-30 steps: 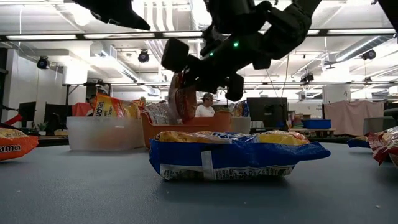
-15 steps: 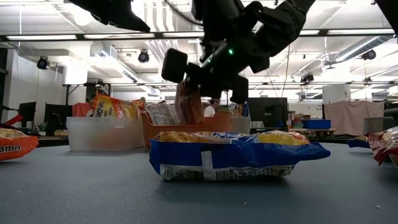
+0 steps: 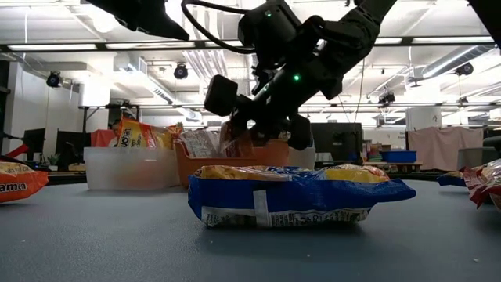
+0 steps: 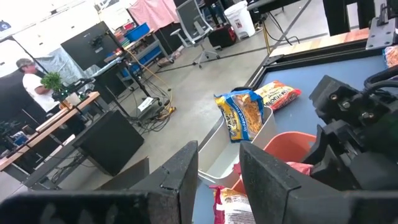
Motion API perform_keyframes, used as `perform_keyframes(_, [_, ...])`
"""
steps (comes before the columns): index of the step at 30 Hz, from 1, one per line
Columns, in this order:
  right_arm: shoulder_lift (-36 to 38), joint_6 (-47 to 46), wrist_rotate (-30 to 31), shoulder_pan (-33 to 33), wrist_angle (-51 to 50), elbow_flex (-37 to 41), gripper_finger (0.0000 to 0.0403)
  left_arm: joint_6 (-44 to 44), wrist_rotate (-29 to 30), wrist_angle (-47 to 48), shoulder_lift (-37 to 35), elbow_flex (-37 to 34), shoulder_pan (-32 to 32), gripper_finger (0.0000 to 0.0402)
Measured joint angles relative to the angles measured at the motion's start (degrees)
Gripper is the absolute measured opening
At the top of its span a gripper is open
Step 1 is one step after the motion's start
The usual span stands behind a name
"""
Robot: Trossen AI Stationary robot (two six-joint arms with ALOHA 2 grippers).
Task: Sort Maruchan noodles
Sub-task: Put the red noodle pack into the orange bin
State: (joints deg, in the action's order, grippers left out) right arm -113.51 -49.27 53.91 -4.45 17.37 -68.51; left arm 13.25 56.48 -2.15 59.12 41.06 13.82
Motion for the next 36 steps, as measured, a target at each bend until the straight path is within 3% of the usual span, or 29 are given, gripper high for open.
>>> perform_keyframes(6, [0.0,0.19,-0.75,0.0,0.02,0.0,0.016,-0.01,-0.01,0.0,0.04,0.0,0.0,0.0101])
perform_keyframes(12, [0.58,2.84,-7.78,0.0,1.13,-0.06,0.0206,-0.01,-0.01,-0.01,0.04,0.03,0.0,0.0101])
perform_keyframes(20, [2.57,7.93,-10.6,0.0,-1.69,-1.6,0.0224,-0.04,-0.01,-0.02,0.04,0.04,0.0,0.0101])
perform_keyframes(29, [8.66,9.97,-12.51,-0.05,-11.61,-1.62,0.0228,-0.13,-1.04,0.53,0.06,-0.26,0.0,0.0101])
perform_keyframes(32, [12.53,11.95,-19.04,0.39,-18.1,-1.6,0.0217,-0.77,-8.29,4.67,0.06,-0.29,-0.07,0.0099])
perform_keyframes(36, [18.06,13.48,-26.9,2.0,-28.51,-1.6,0.0181,-1.62,-26.43,9.56,1.52,-1.28,-0.17,0.0089])
